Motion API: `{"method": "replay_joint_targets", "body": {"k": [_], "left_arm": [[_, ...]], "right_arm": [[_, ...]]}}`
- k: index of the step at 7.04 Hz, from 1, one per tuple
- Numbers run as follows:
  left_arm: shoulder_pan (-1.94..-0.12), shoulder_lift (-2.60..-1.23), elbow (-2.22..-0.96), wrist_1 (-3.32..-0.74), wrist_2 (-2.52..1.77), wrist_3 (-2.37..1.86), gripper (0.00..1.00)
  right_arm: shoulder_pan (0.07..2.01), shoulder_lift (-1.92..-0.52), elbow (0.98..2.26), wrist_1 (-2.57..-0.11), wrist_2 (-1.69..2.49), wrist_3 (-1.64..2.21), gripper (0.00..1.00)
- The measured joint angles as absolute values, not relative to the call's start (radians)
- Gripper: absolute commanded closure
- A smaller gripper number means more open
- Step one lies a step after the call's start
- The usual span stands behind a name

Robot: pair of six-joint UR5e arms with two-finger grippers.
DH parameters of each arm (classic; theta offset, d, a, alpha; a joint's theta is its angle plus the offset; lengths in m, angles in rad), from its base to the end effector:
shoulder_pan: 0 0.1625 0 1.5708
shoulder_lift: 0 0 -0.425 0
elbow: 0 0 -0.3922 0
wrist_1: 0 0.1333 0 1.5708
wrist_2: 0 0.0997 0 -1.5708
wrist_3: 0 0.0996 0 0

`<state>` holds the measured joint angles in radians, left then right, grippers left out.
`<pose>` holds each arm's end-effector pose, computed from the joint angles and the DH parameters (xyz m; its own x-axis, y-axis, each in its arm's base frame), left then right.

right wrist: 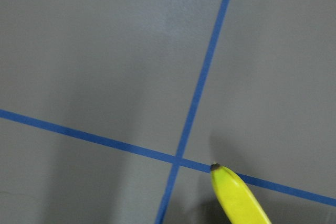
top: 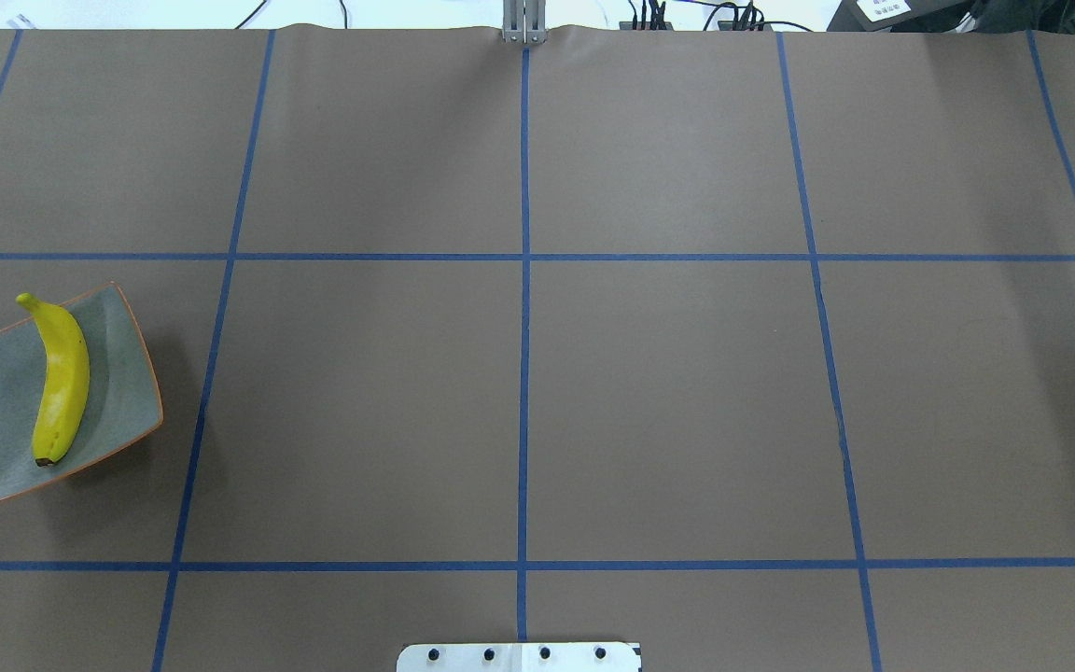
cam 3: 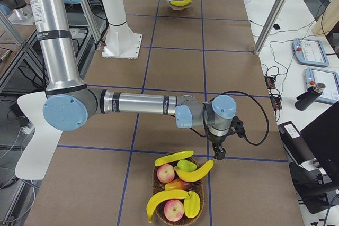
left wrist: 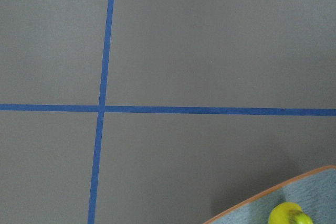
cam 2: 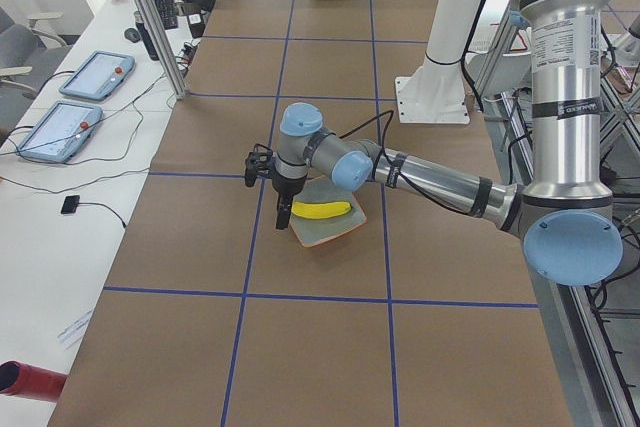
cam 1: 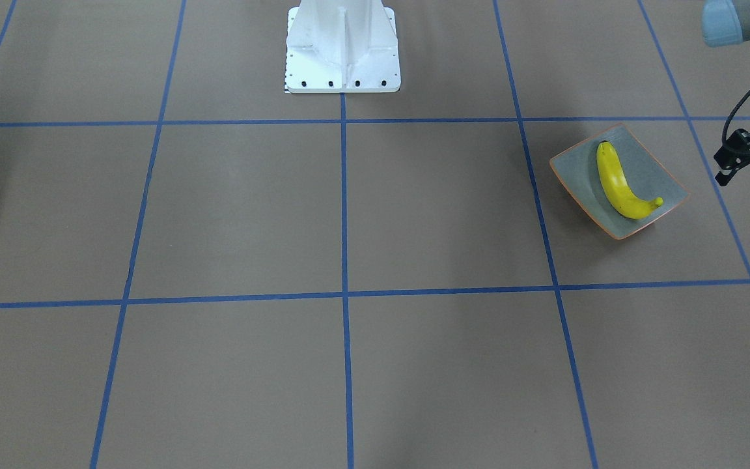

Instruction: Transfer all bananas from basket to plate

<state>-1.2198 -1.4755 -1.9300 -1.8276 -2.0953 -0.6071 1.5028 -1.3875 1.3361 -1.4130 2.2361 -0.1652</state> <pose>0.0824 -0.4677 0.5084 0.7674 -0.0281 -0.6406 0.1699 0.9723 0.1608 0.0325 -0.5802 0.6679 0.7587 -0.2804 0.5880 0.1950 0.9590 0.2057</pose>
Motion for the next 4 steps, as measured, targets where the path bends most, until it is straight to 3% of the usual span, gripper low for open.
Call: {"method": "replay_joint_targets", "body": {"k": [4], "left_arm": [[-1.218,-1.500,-1.925,-1.827,-2.094,-0.623,0.00]], "right_arm": [[1.460,-1.347,1.220,-1.414,2.192,-0.183,0.00]]}}
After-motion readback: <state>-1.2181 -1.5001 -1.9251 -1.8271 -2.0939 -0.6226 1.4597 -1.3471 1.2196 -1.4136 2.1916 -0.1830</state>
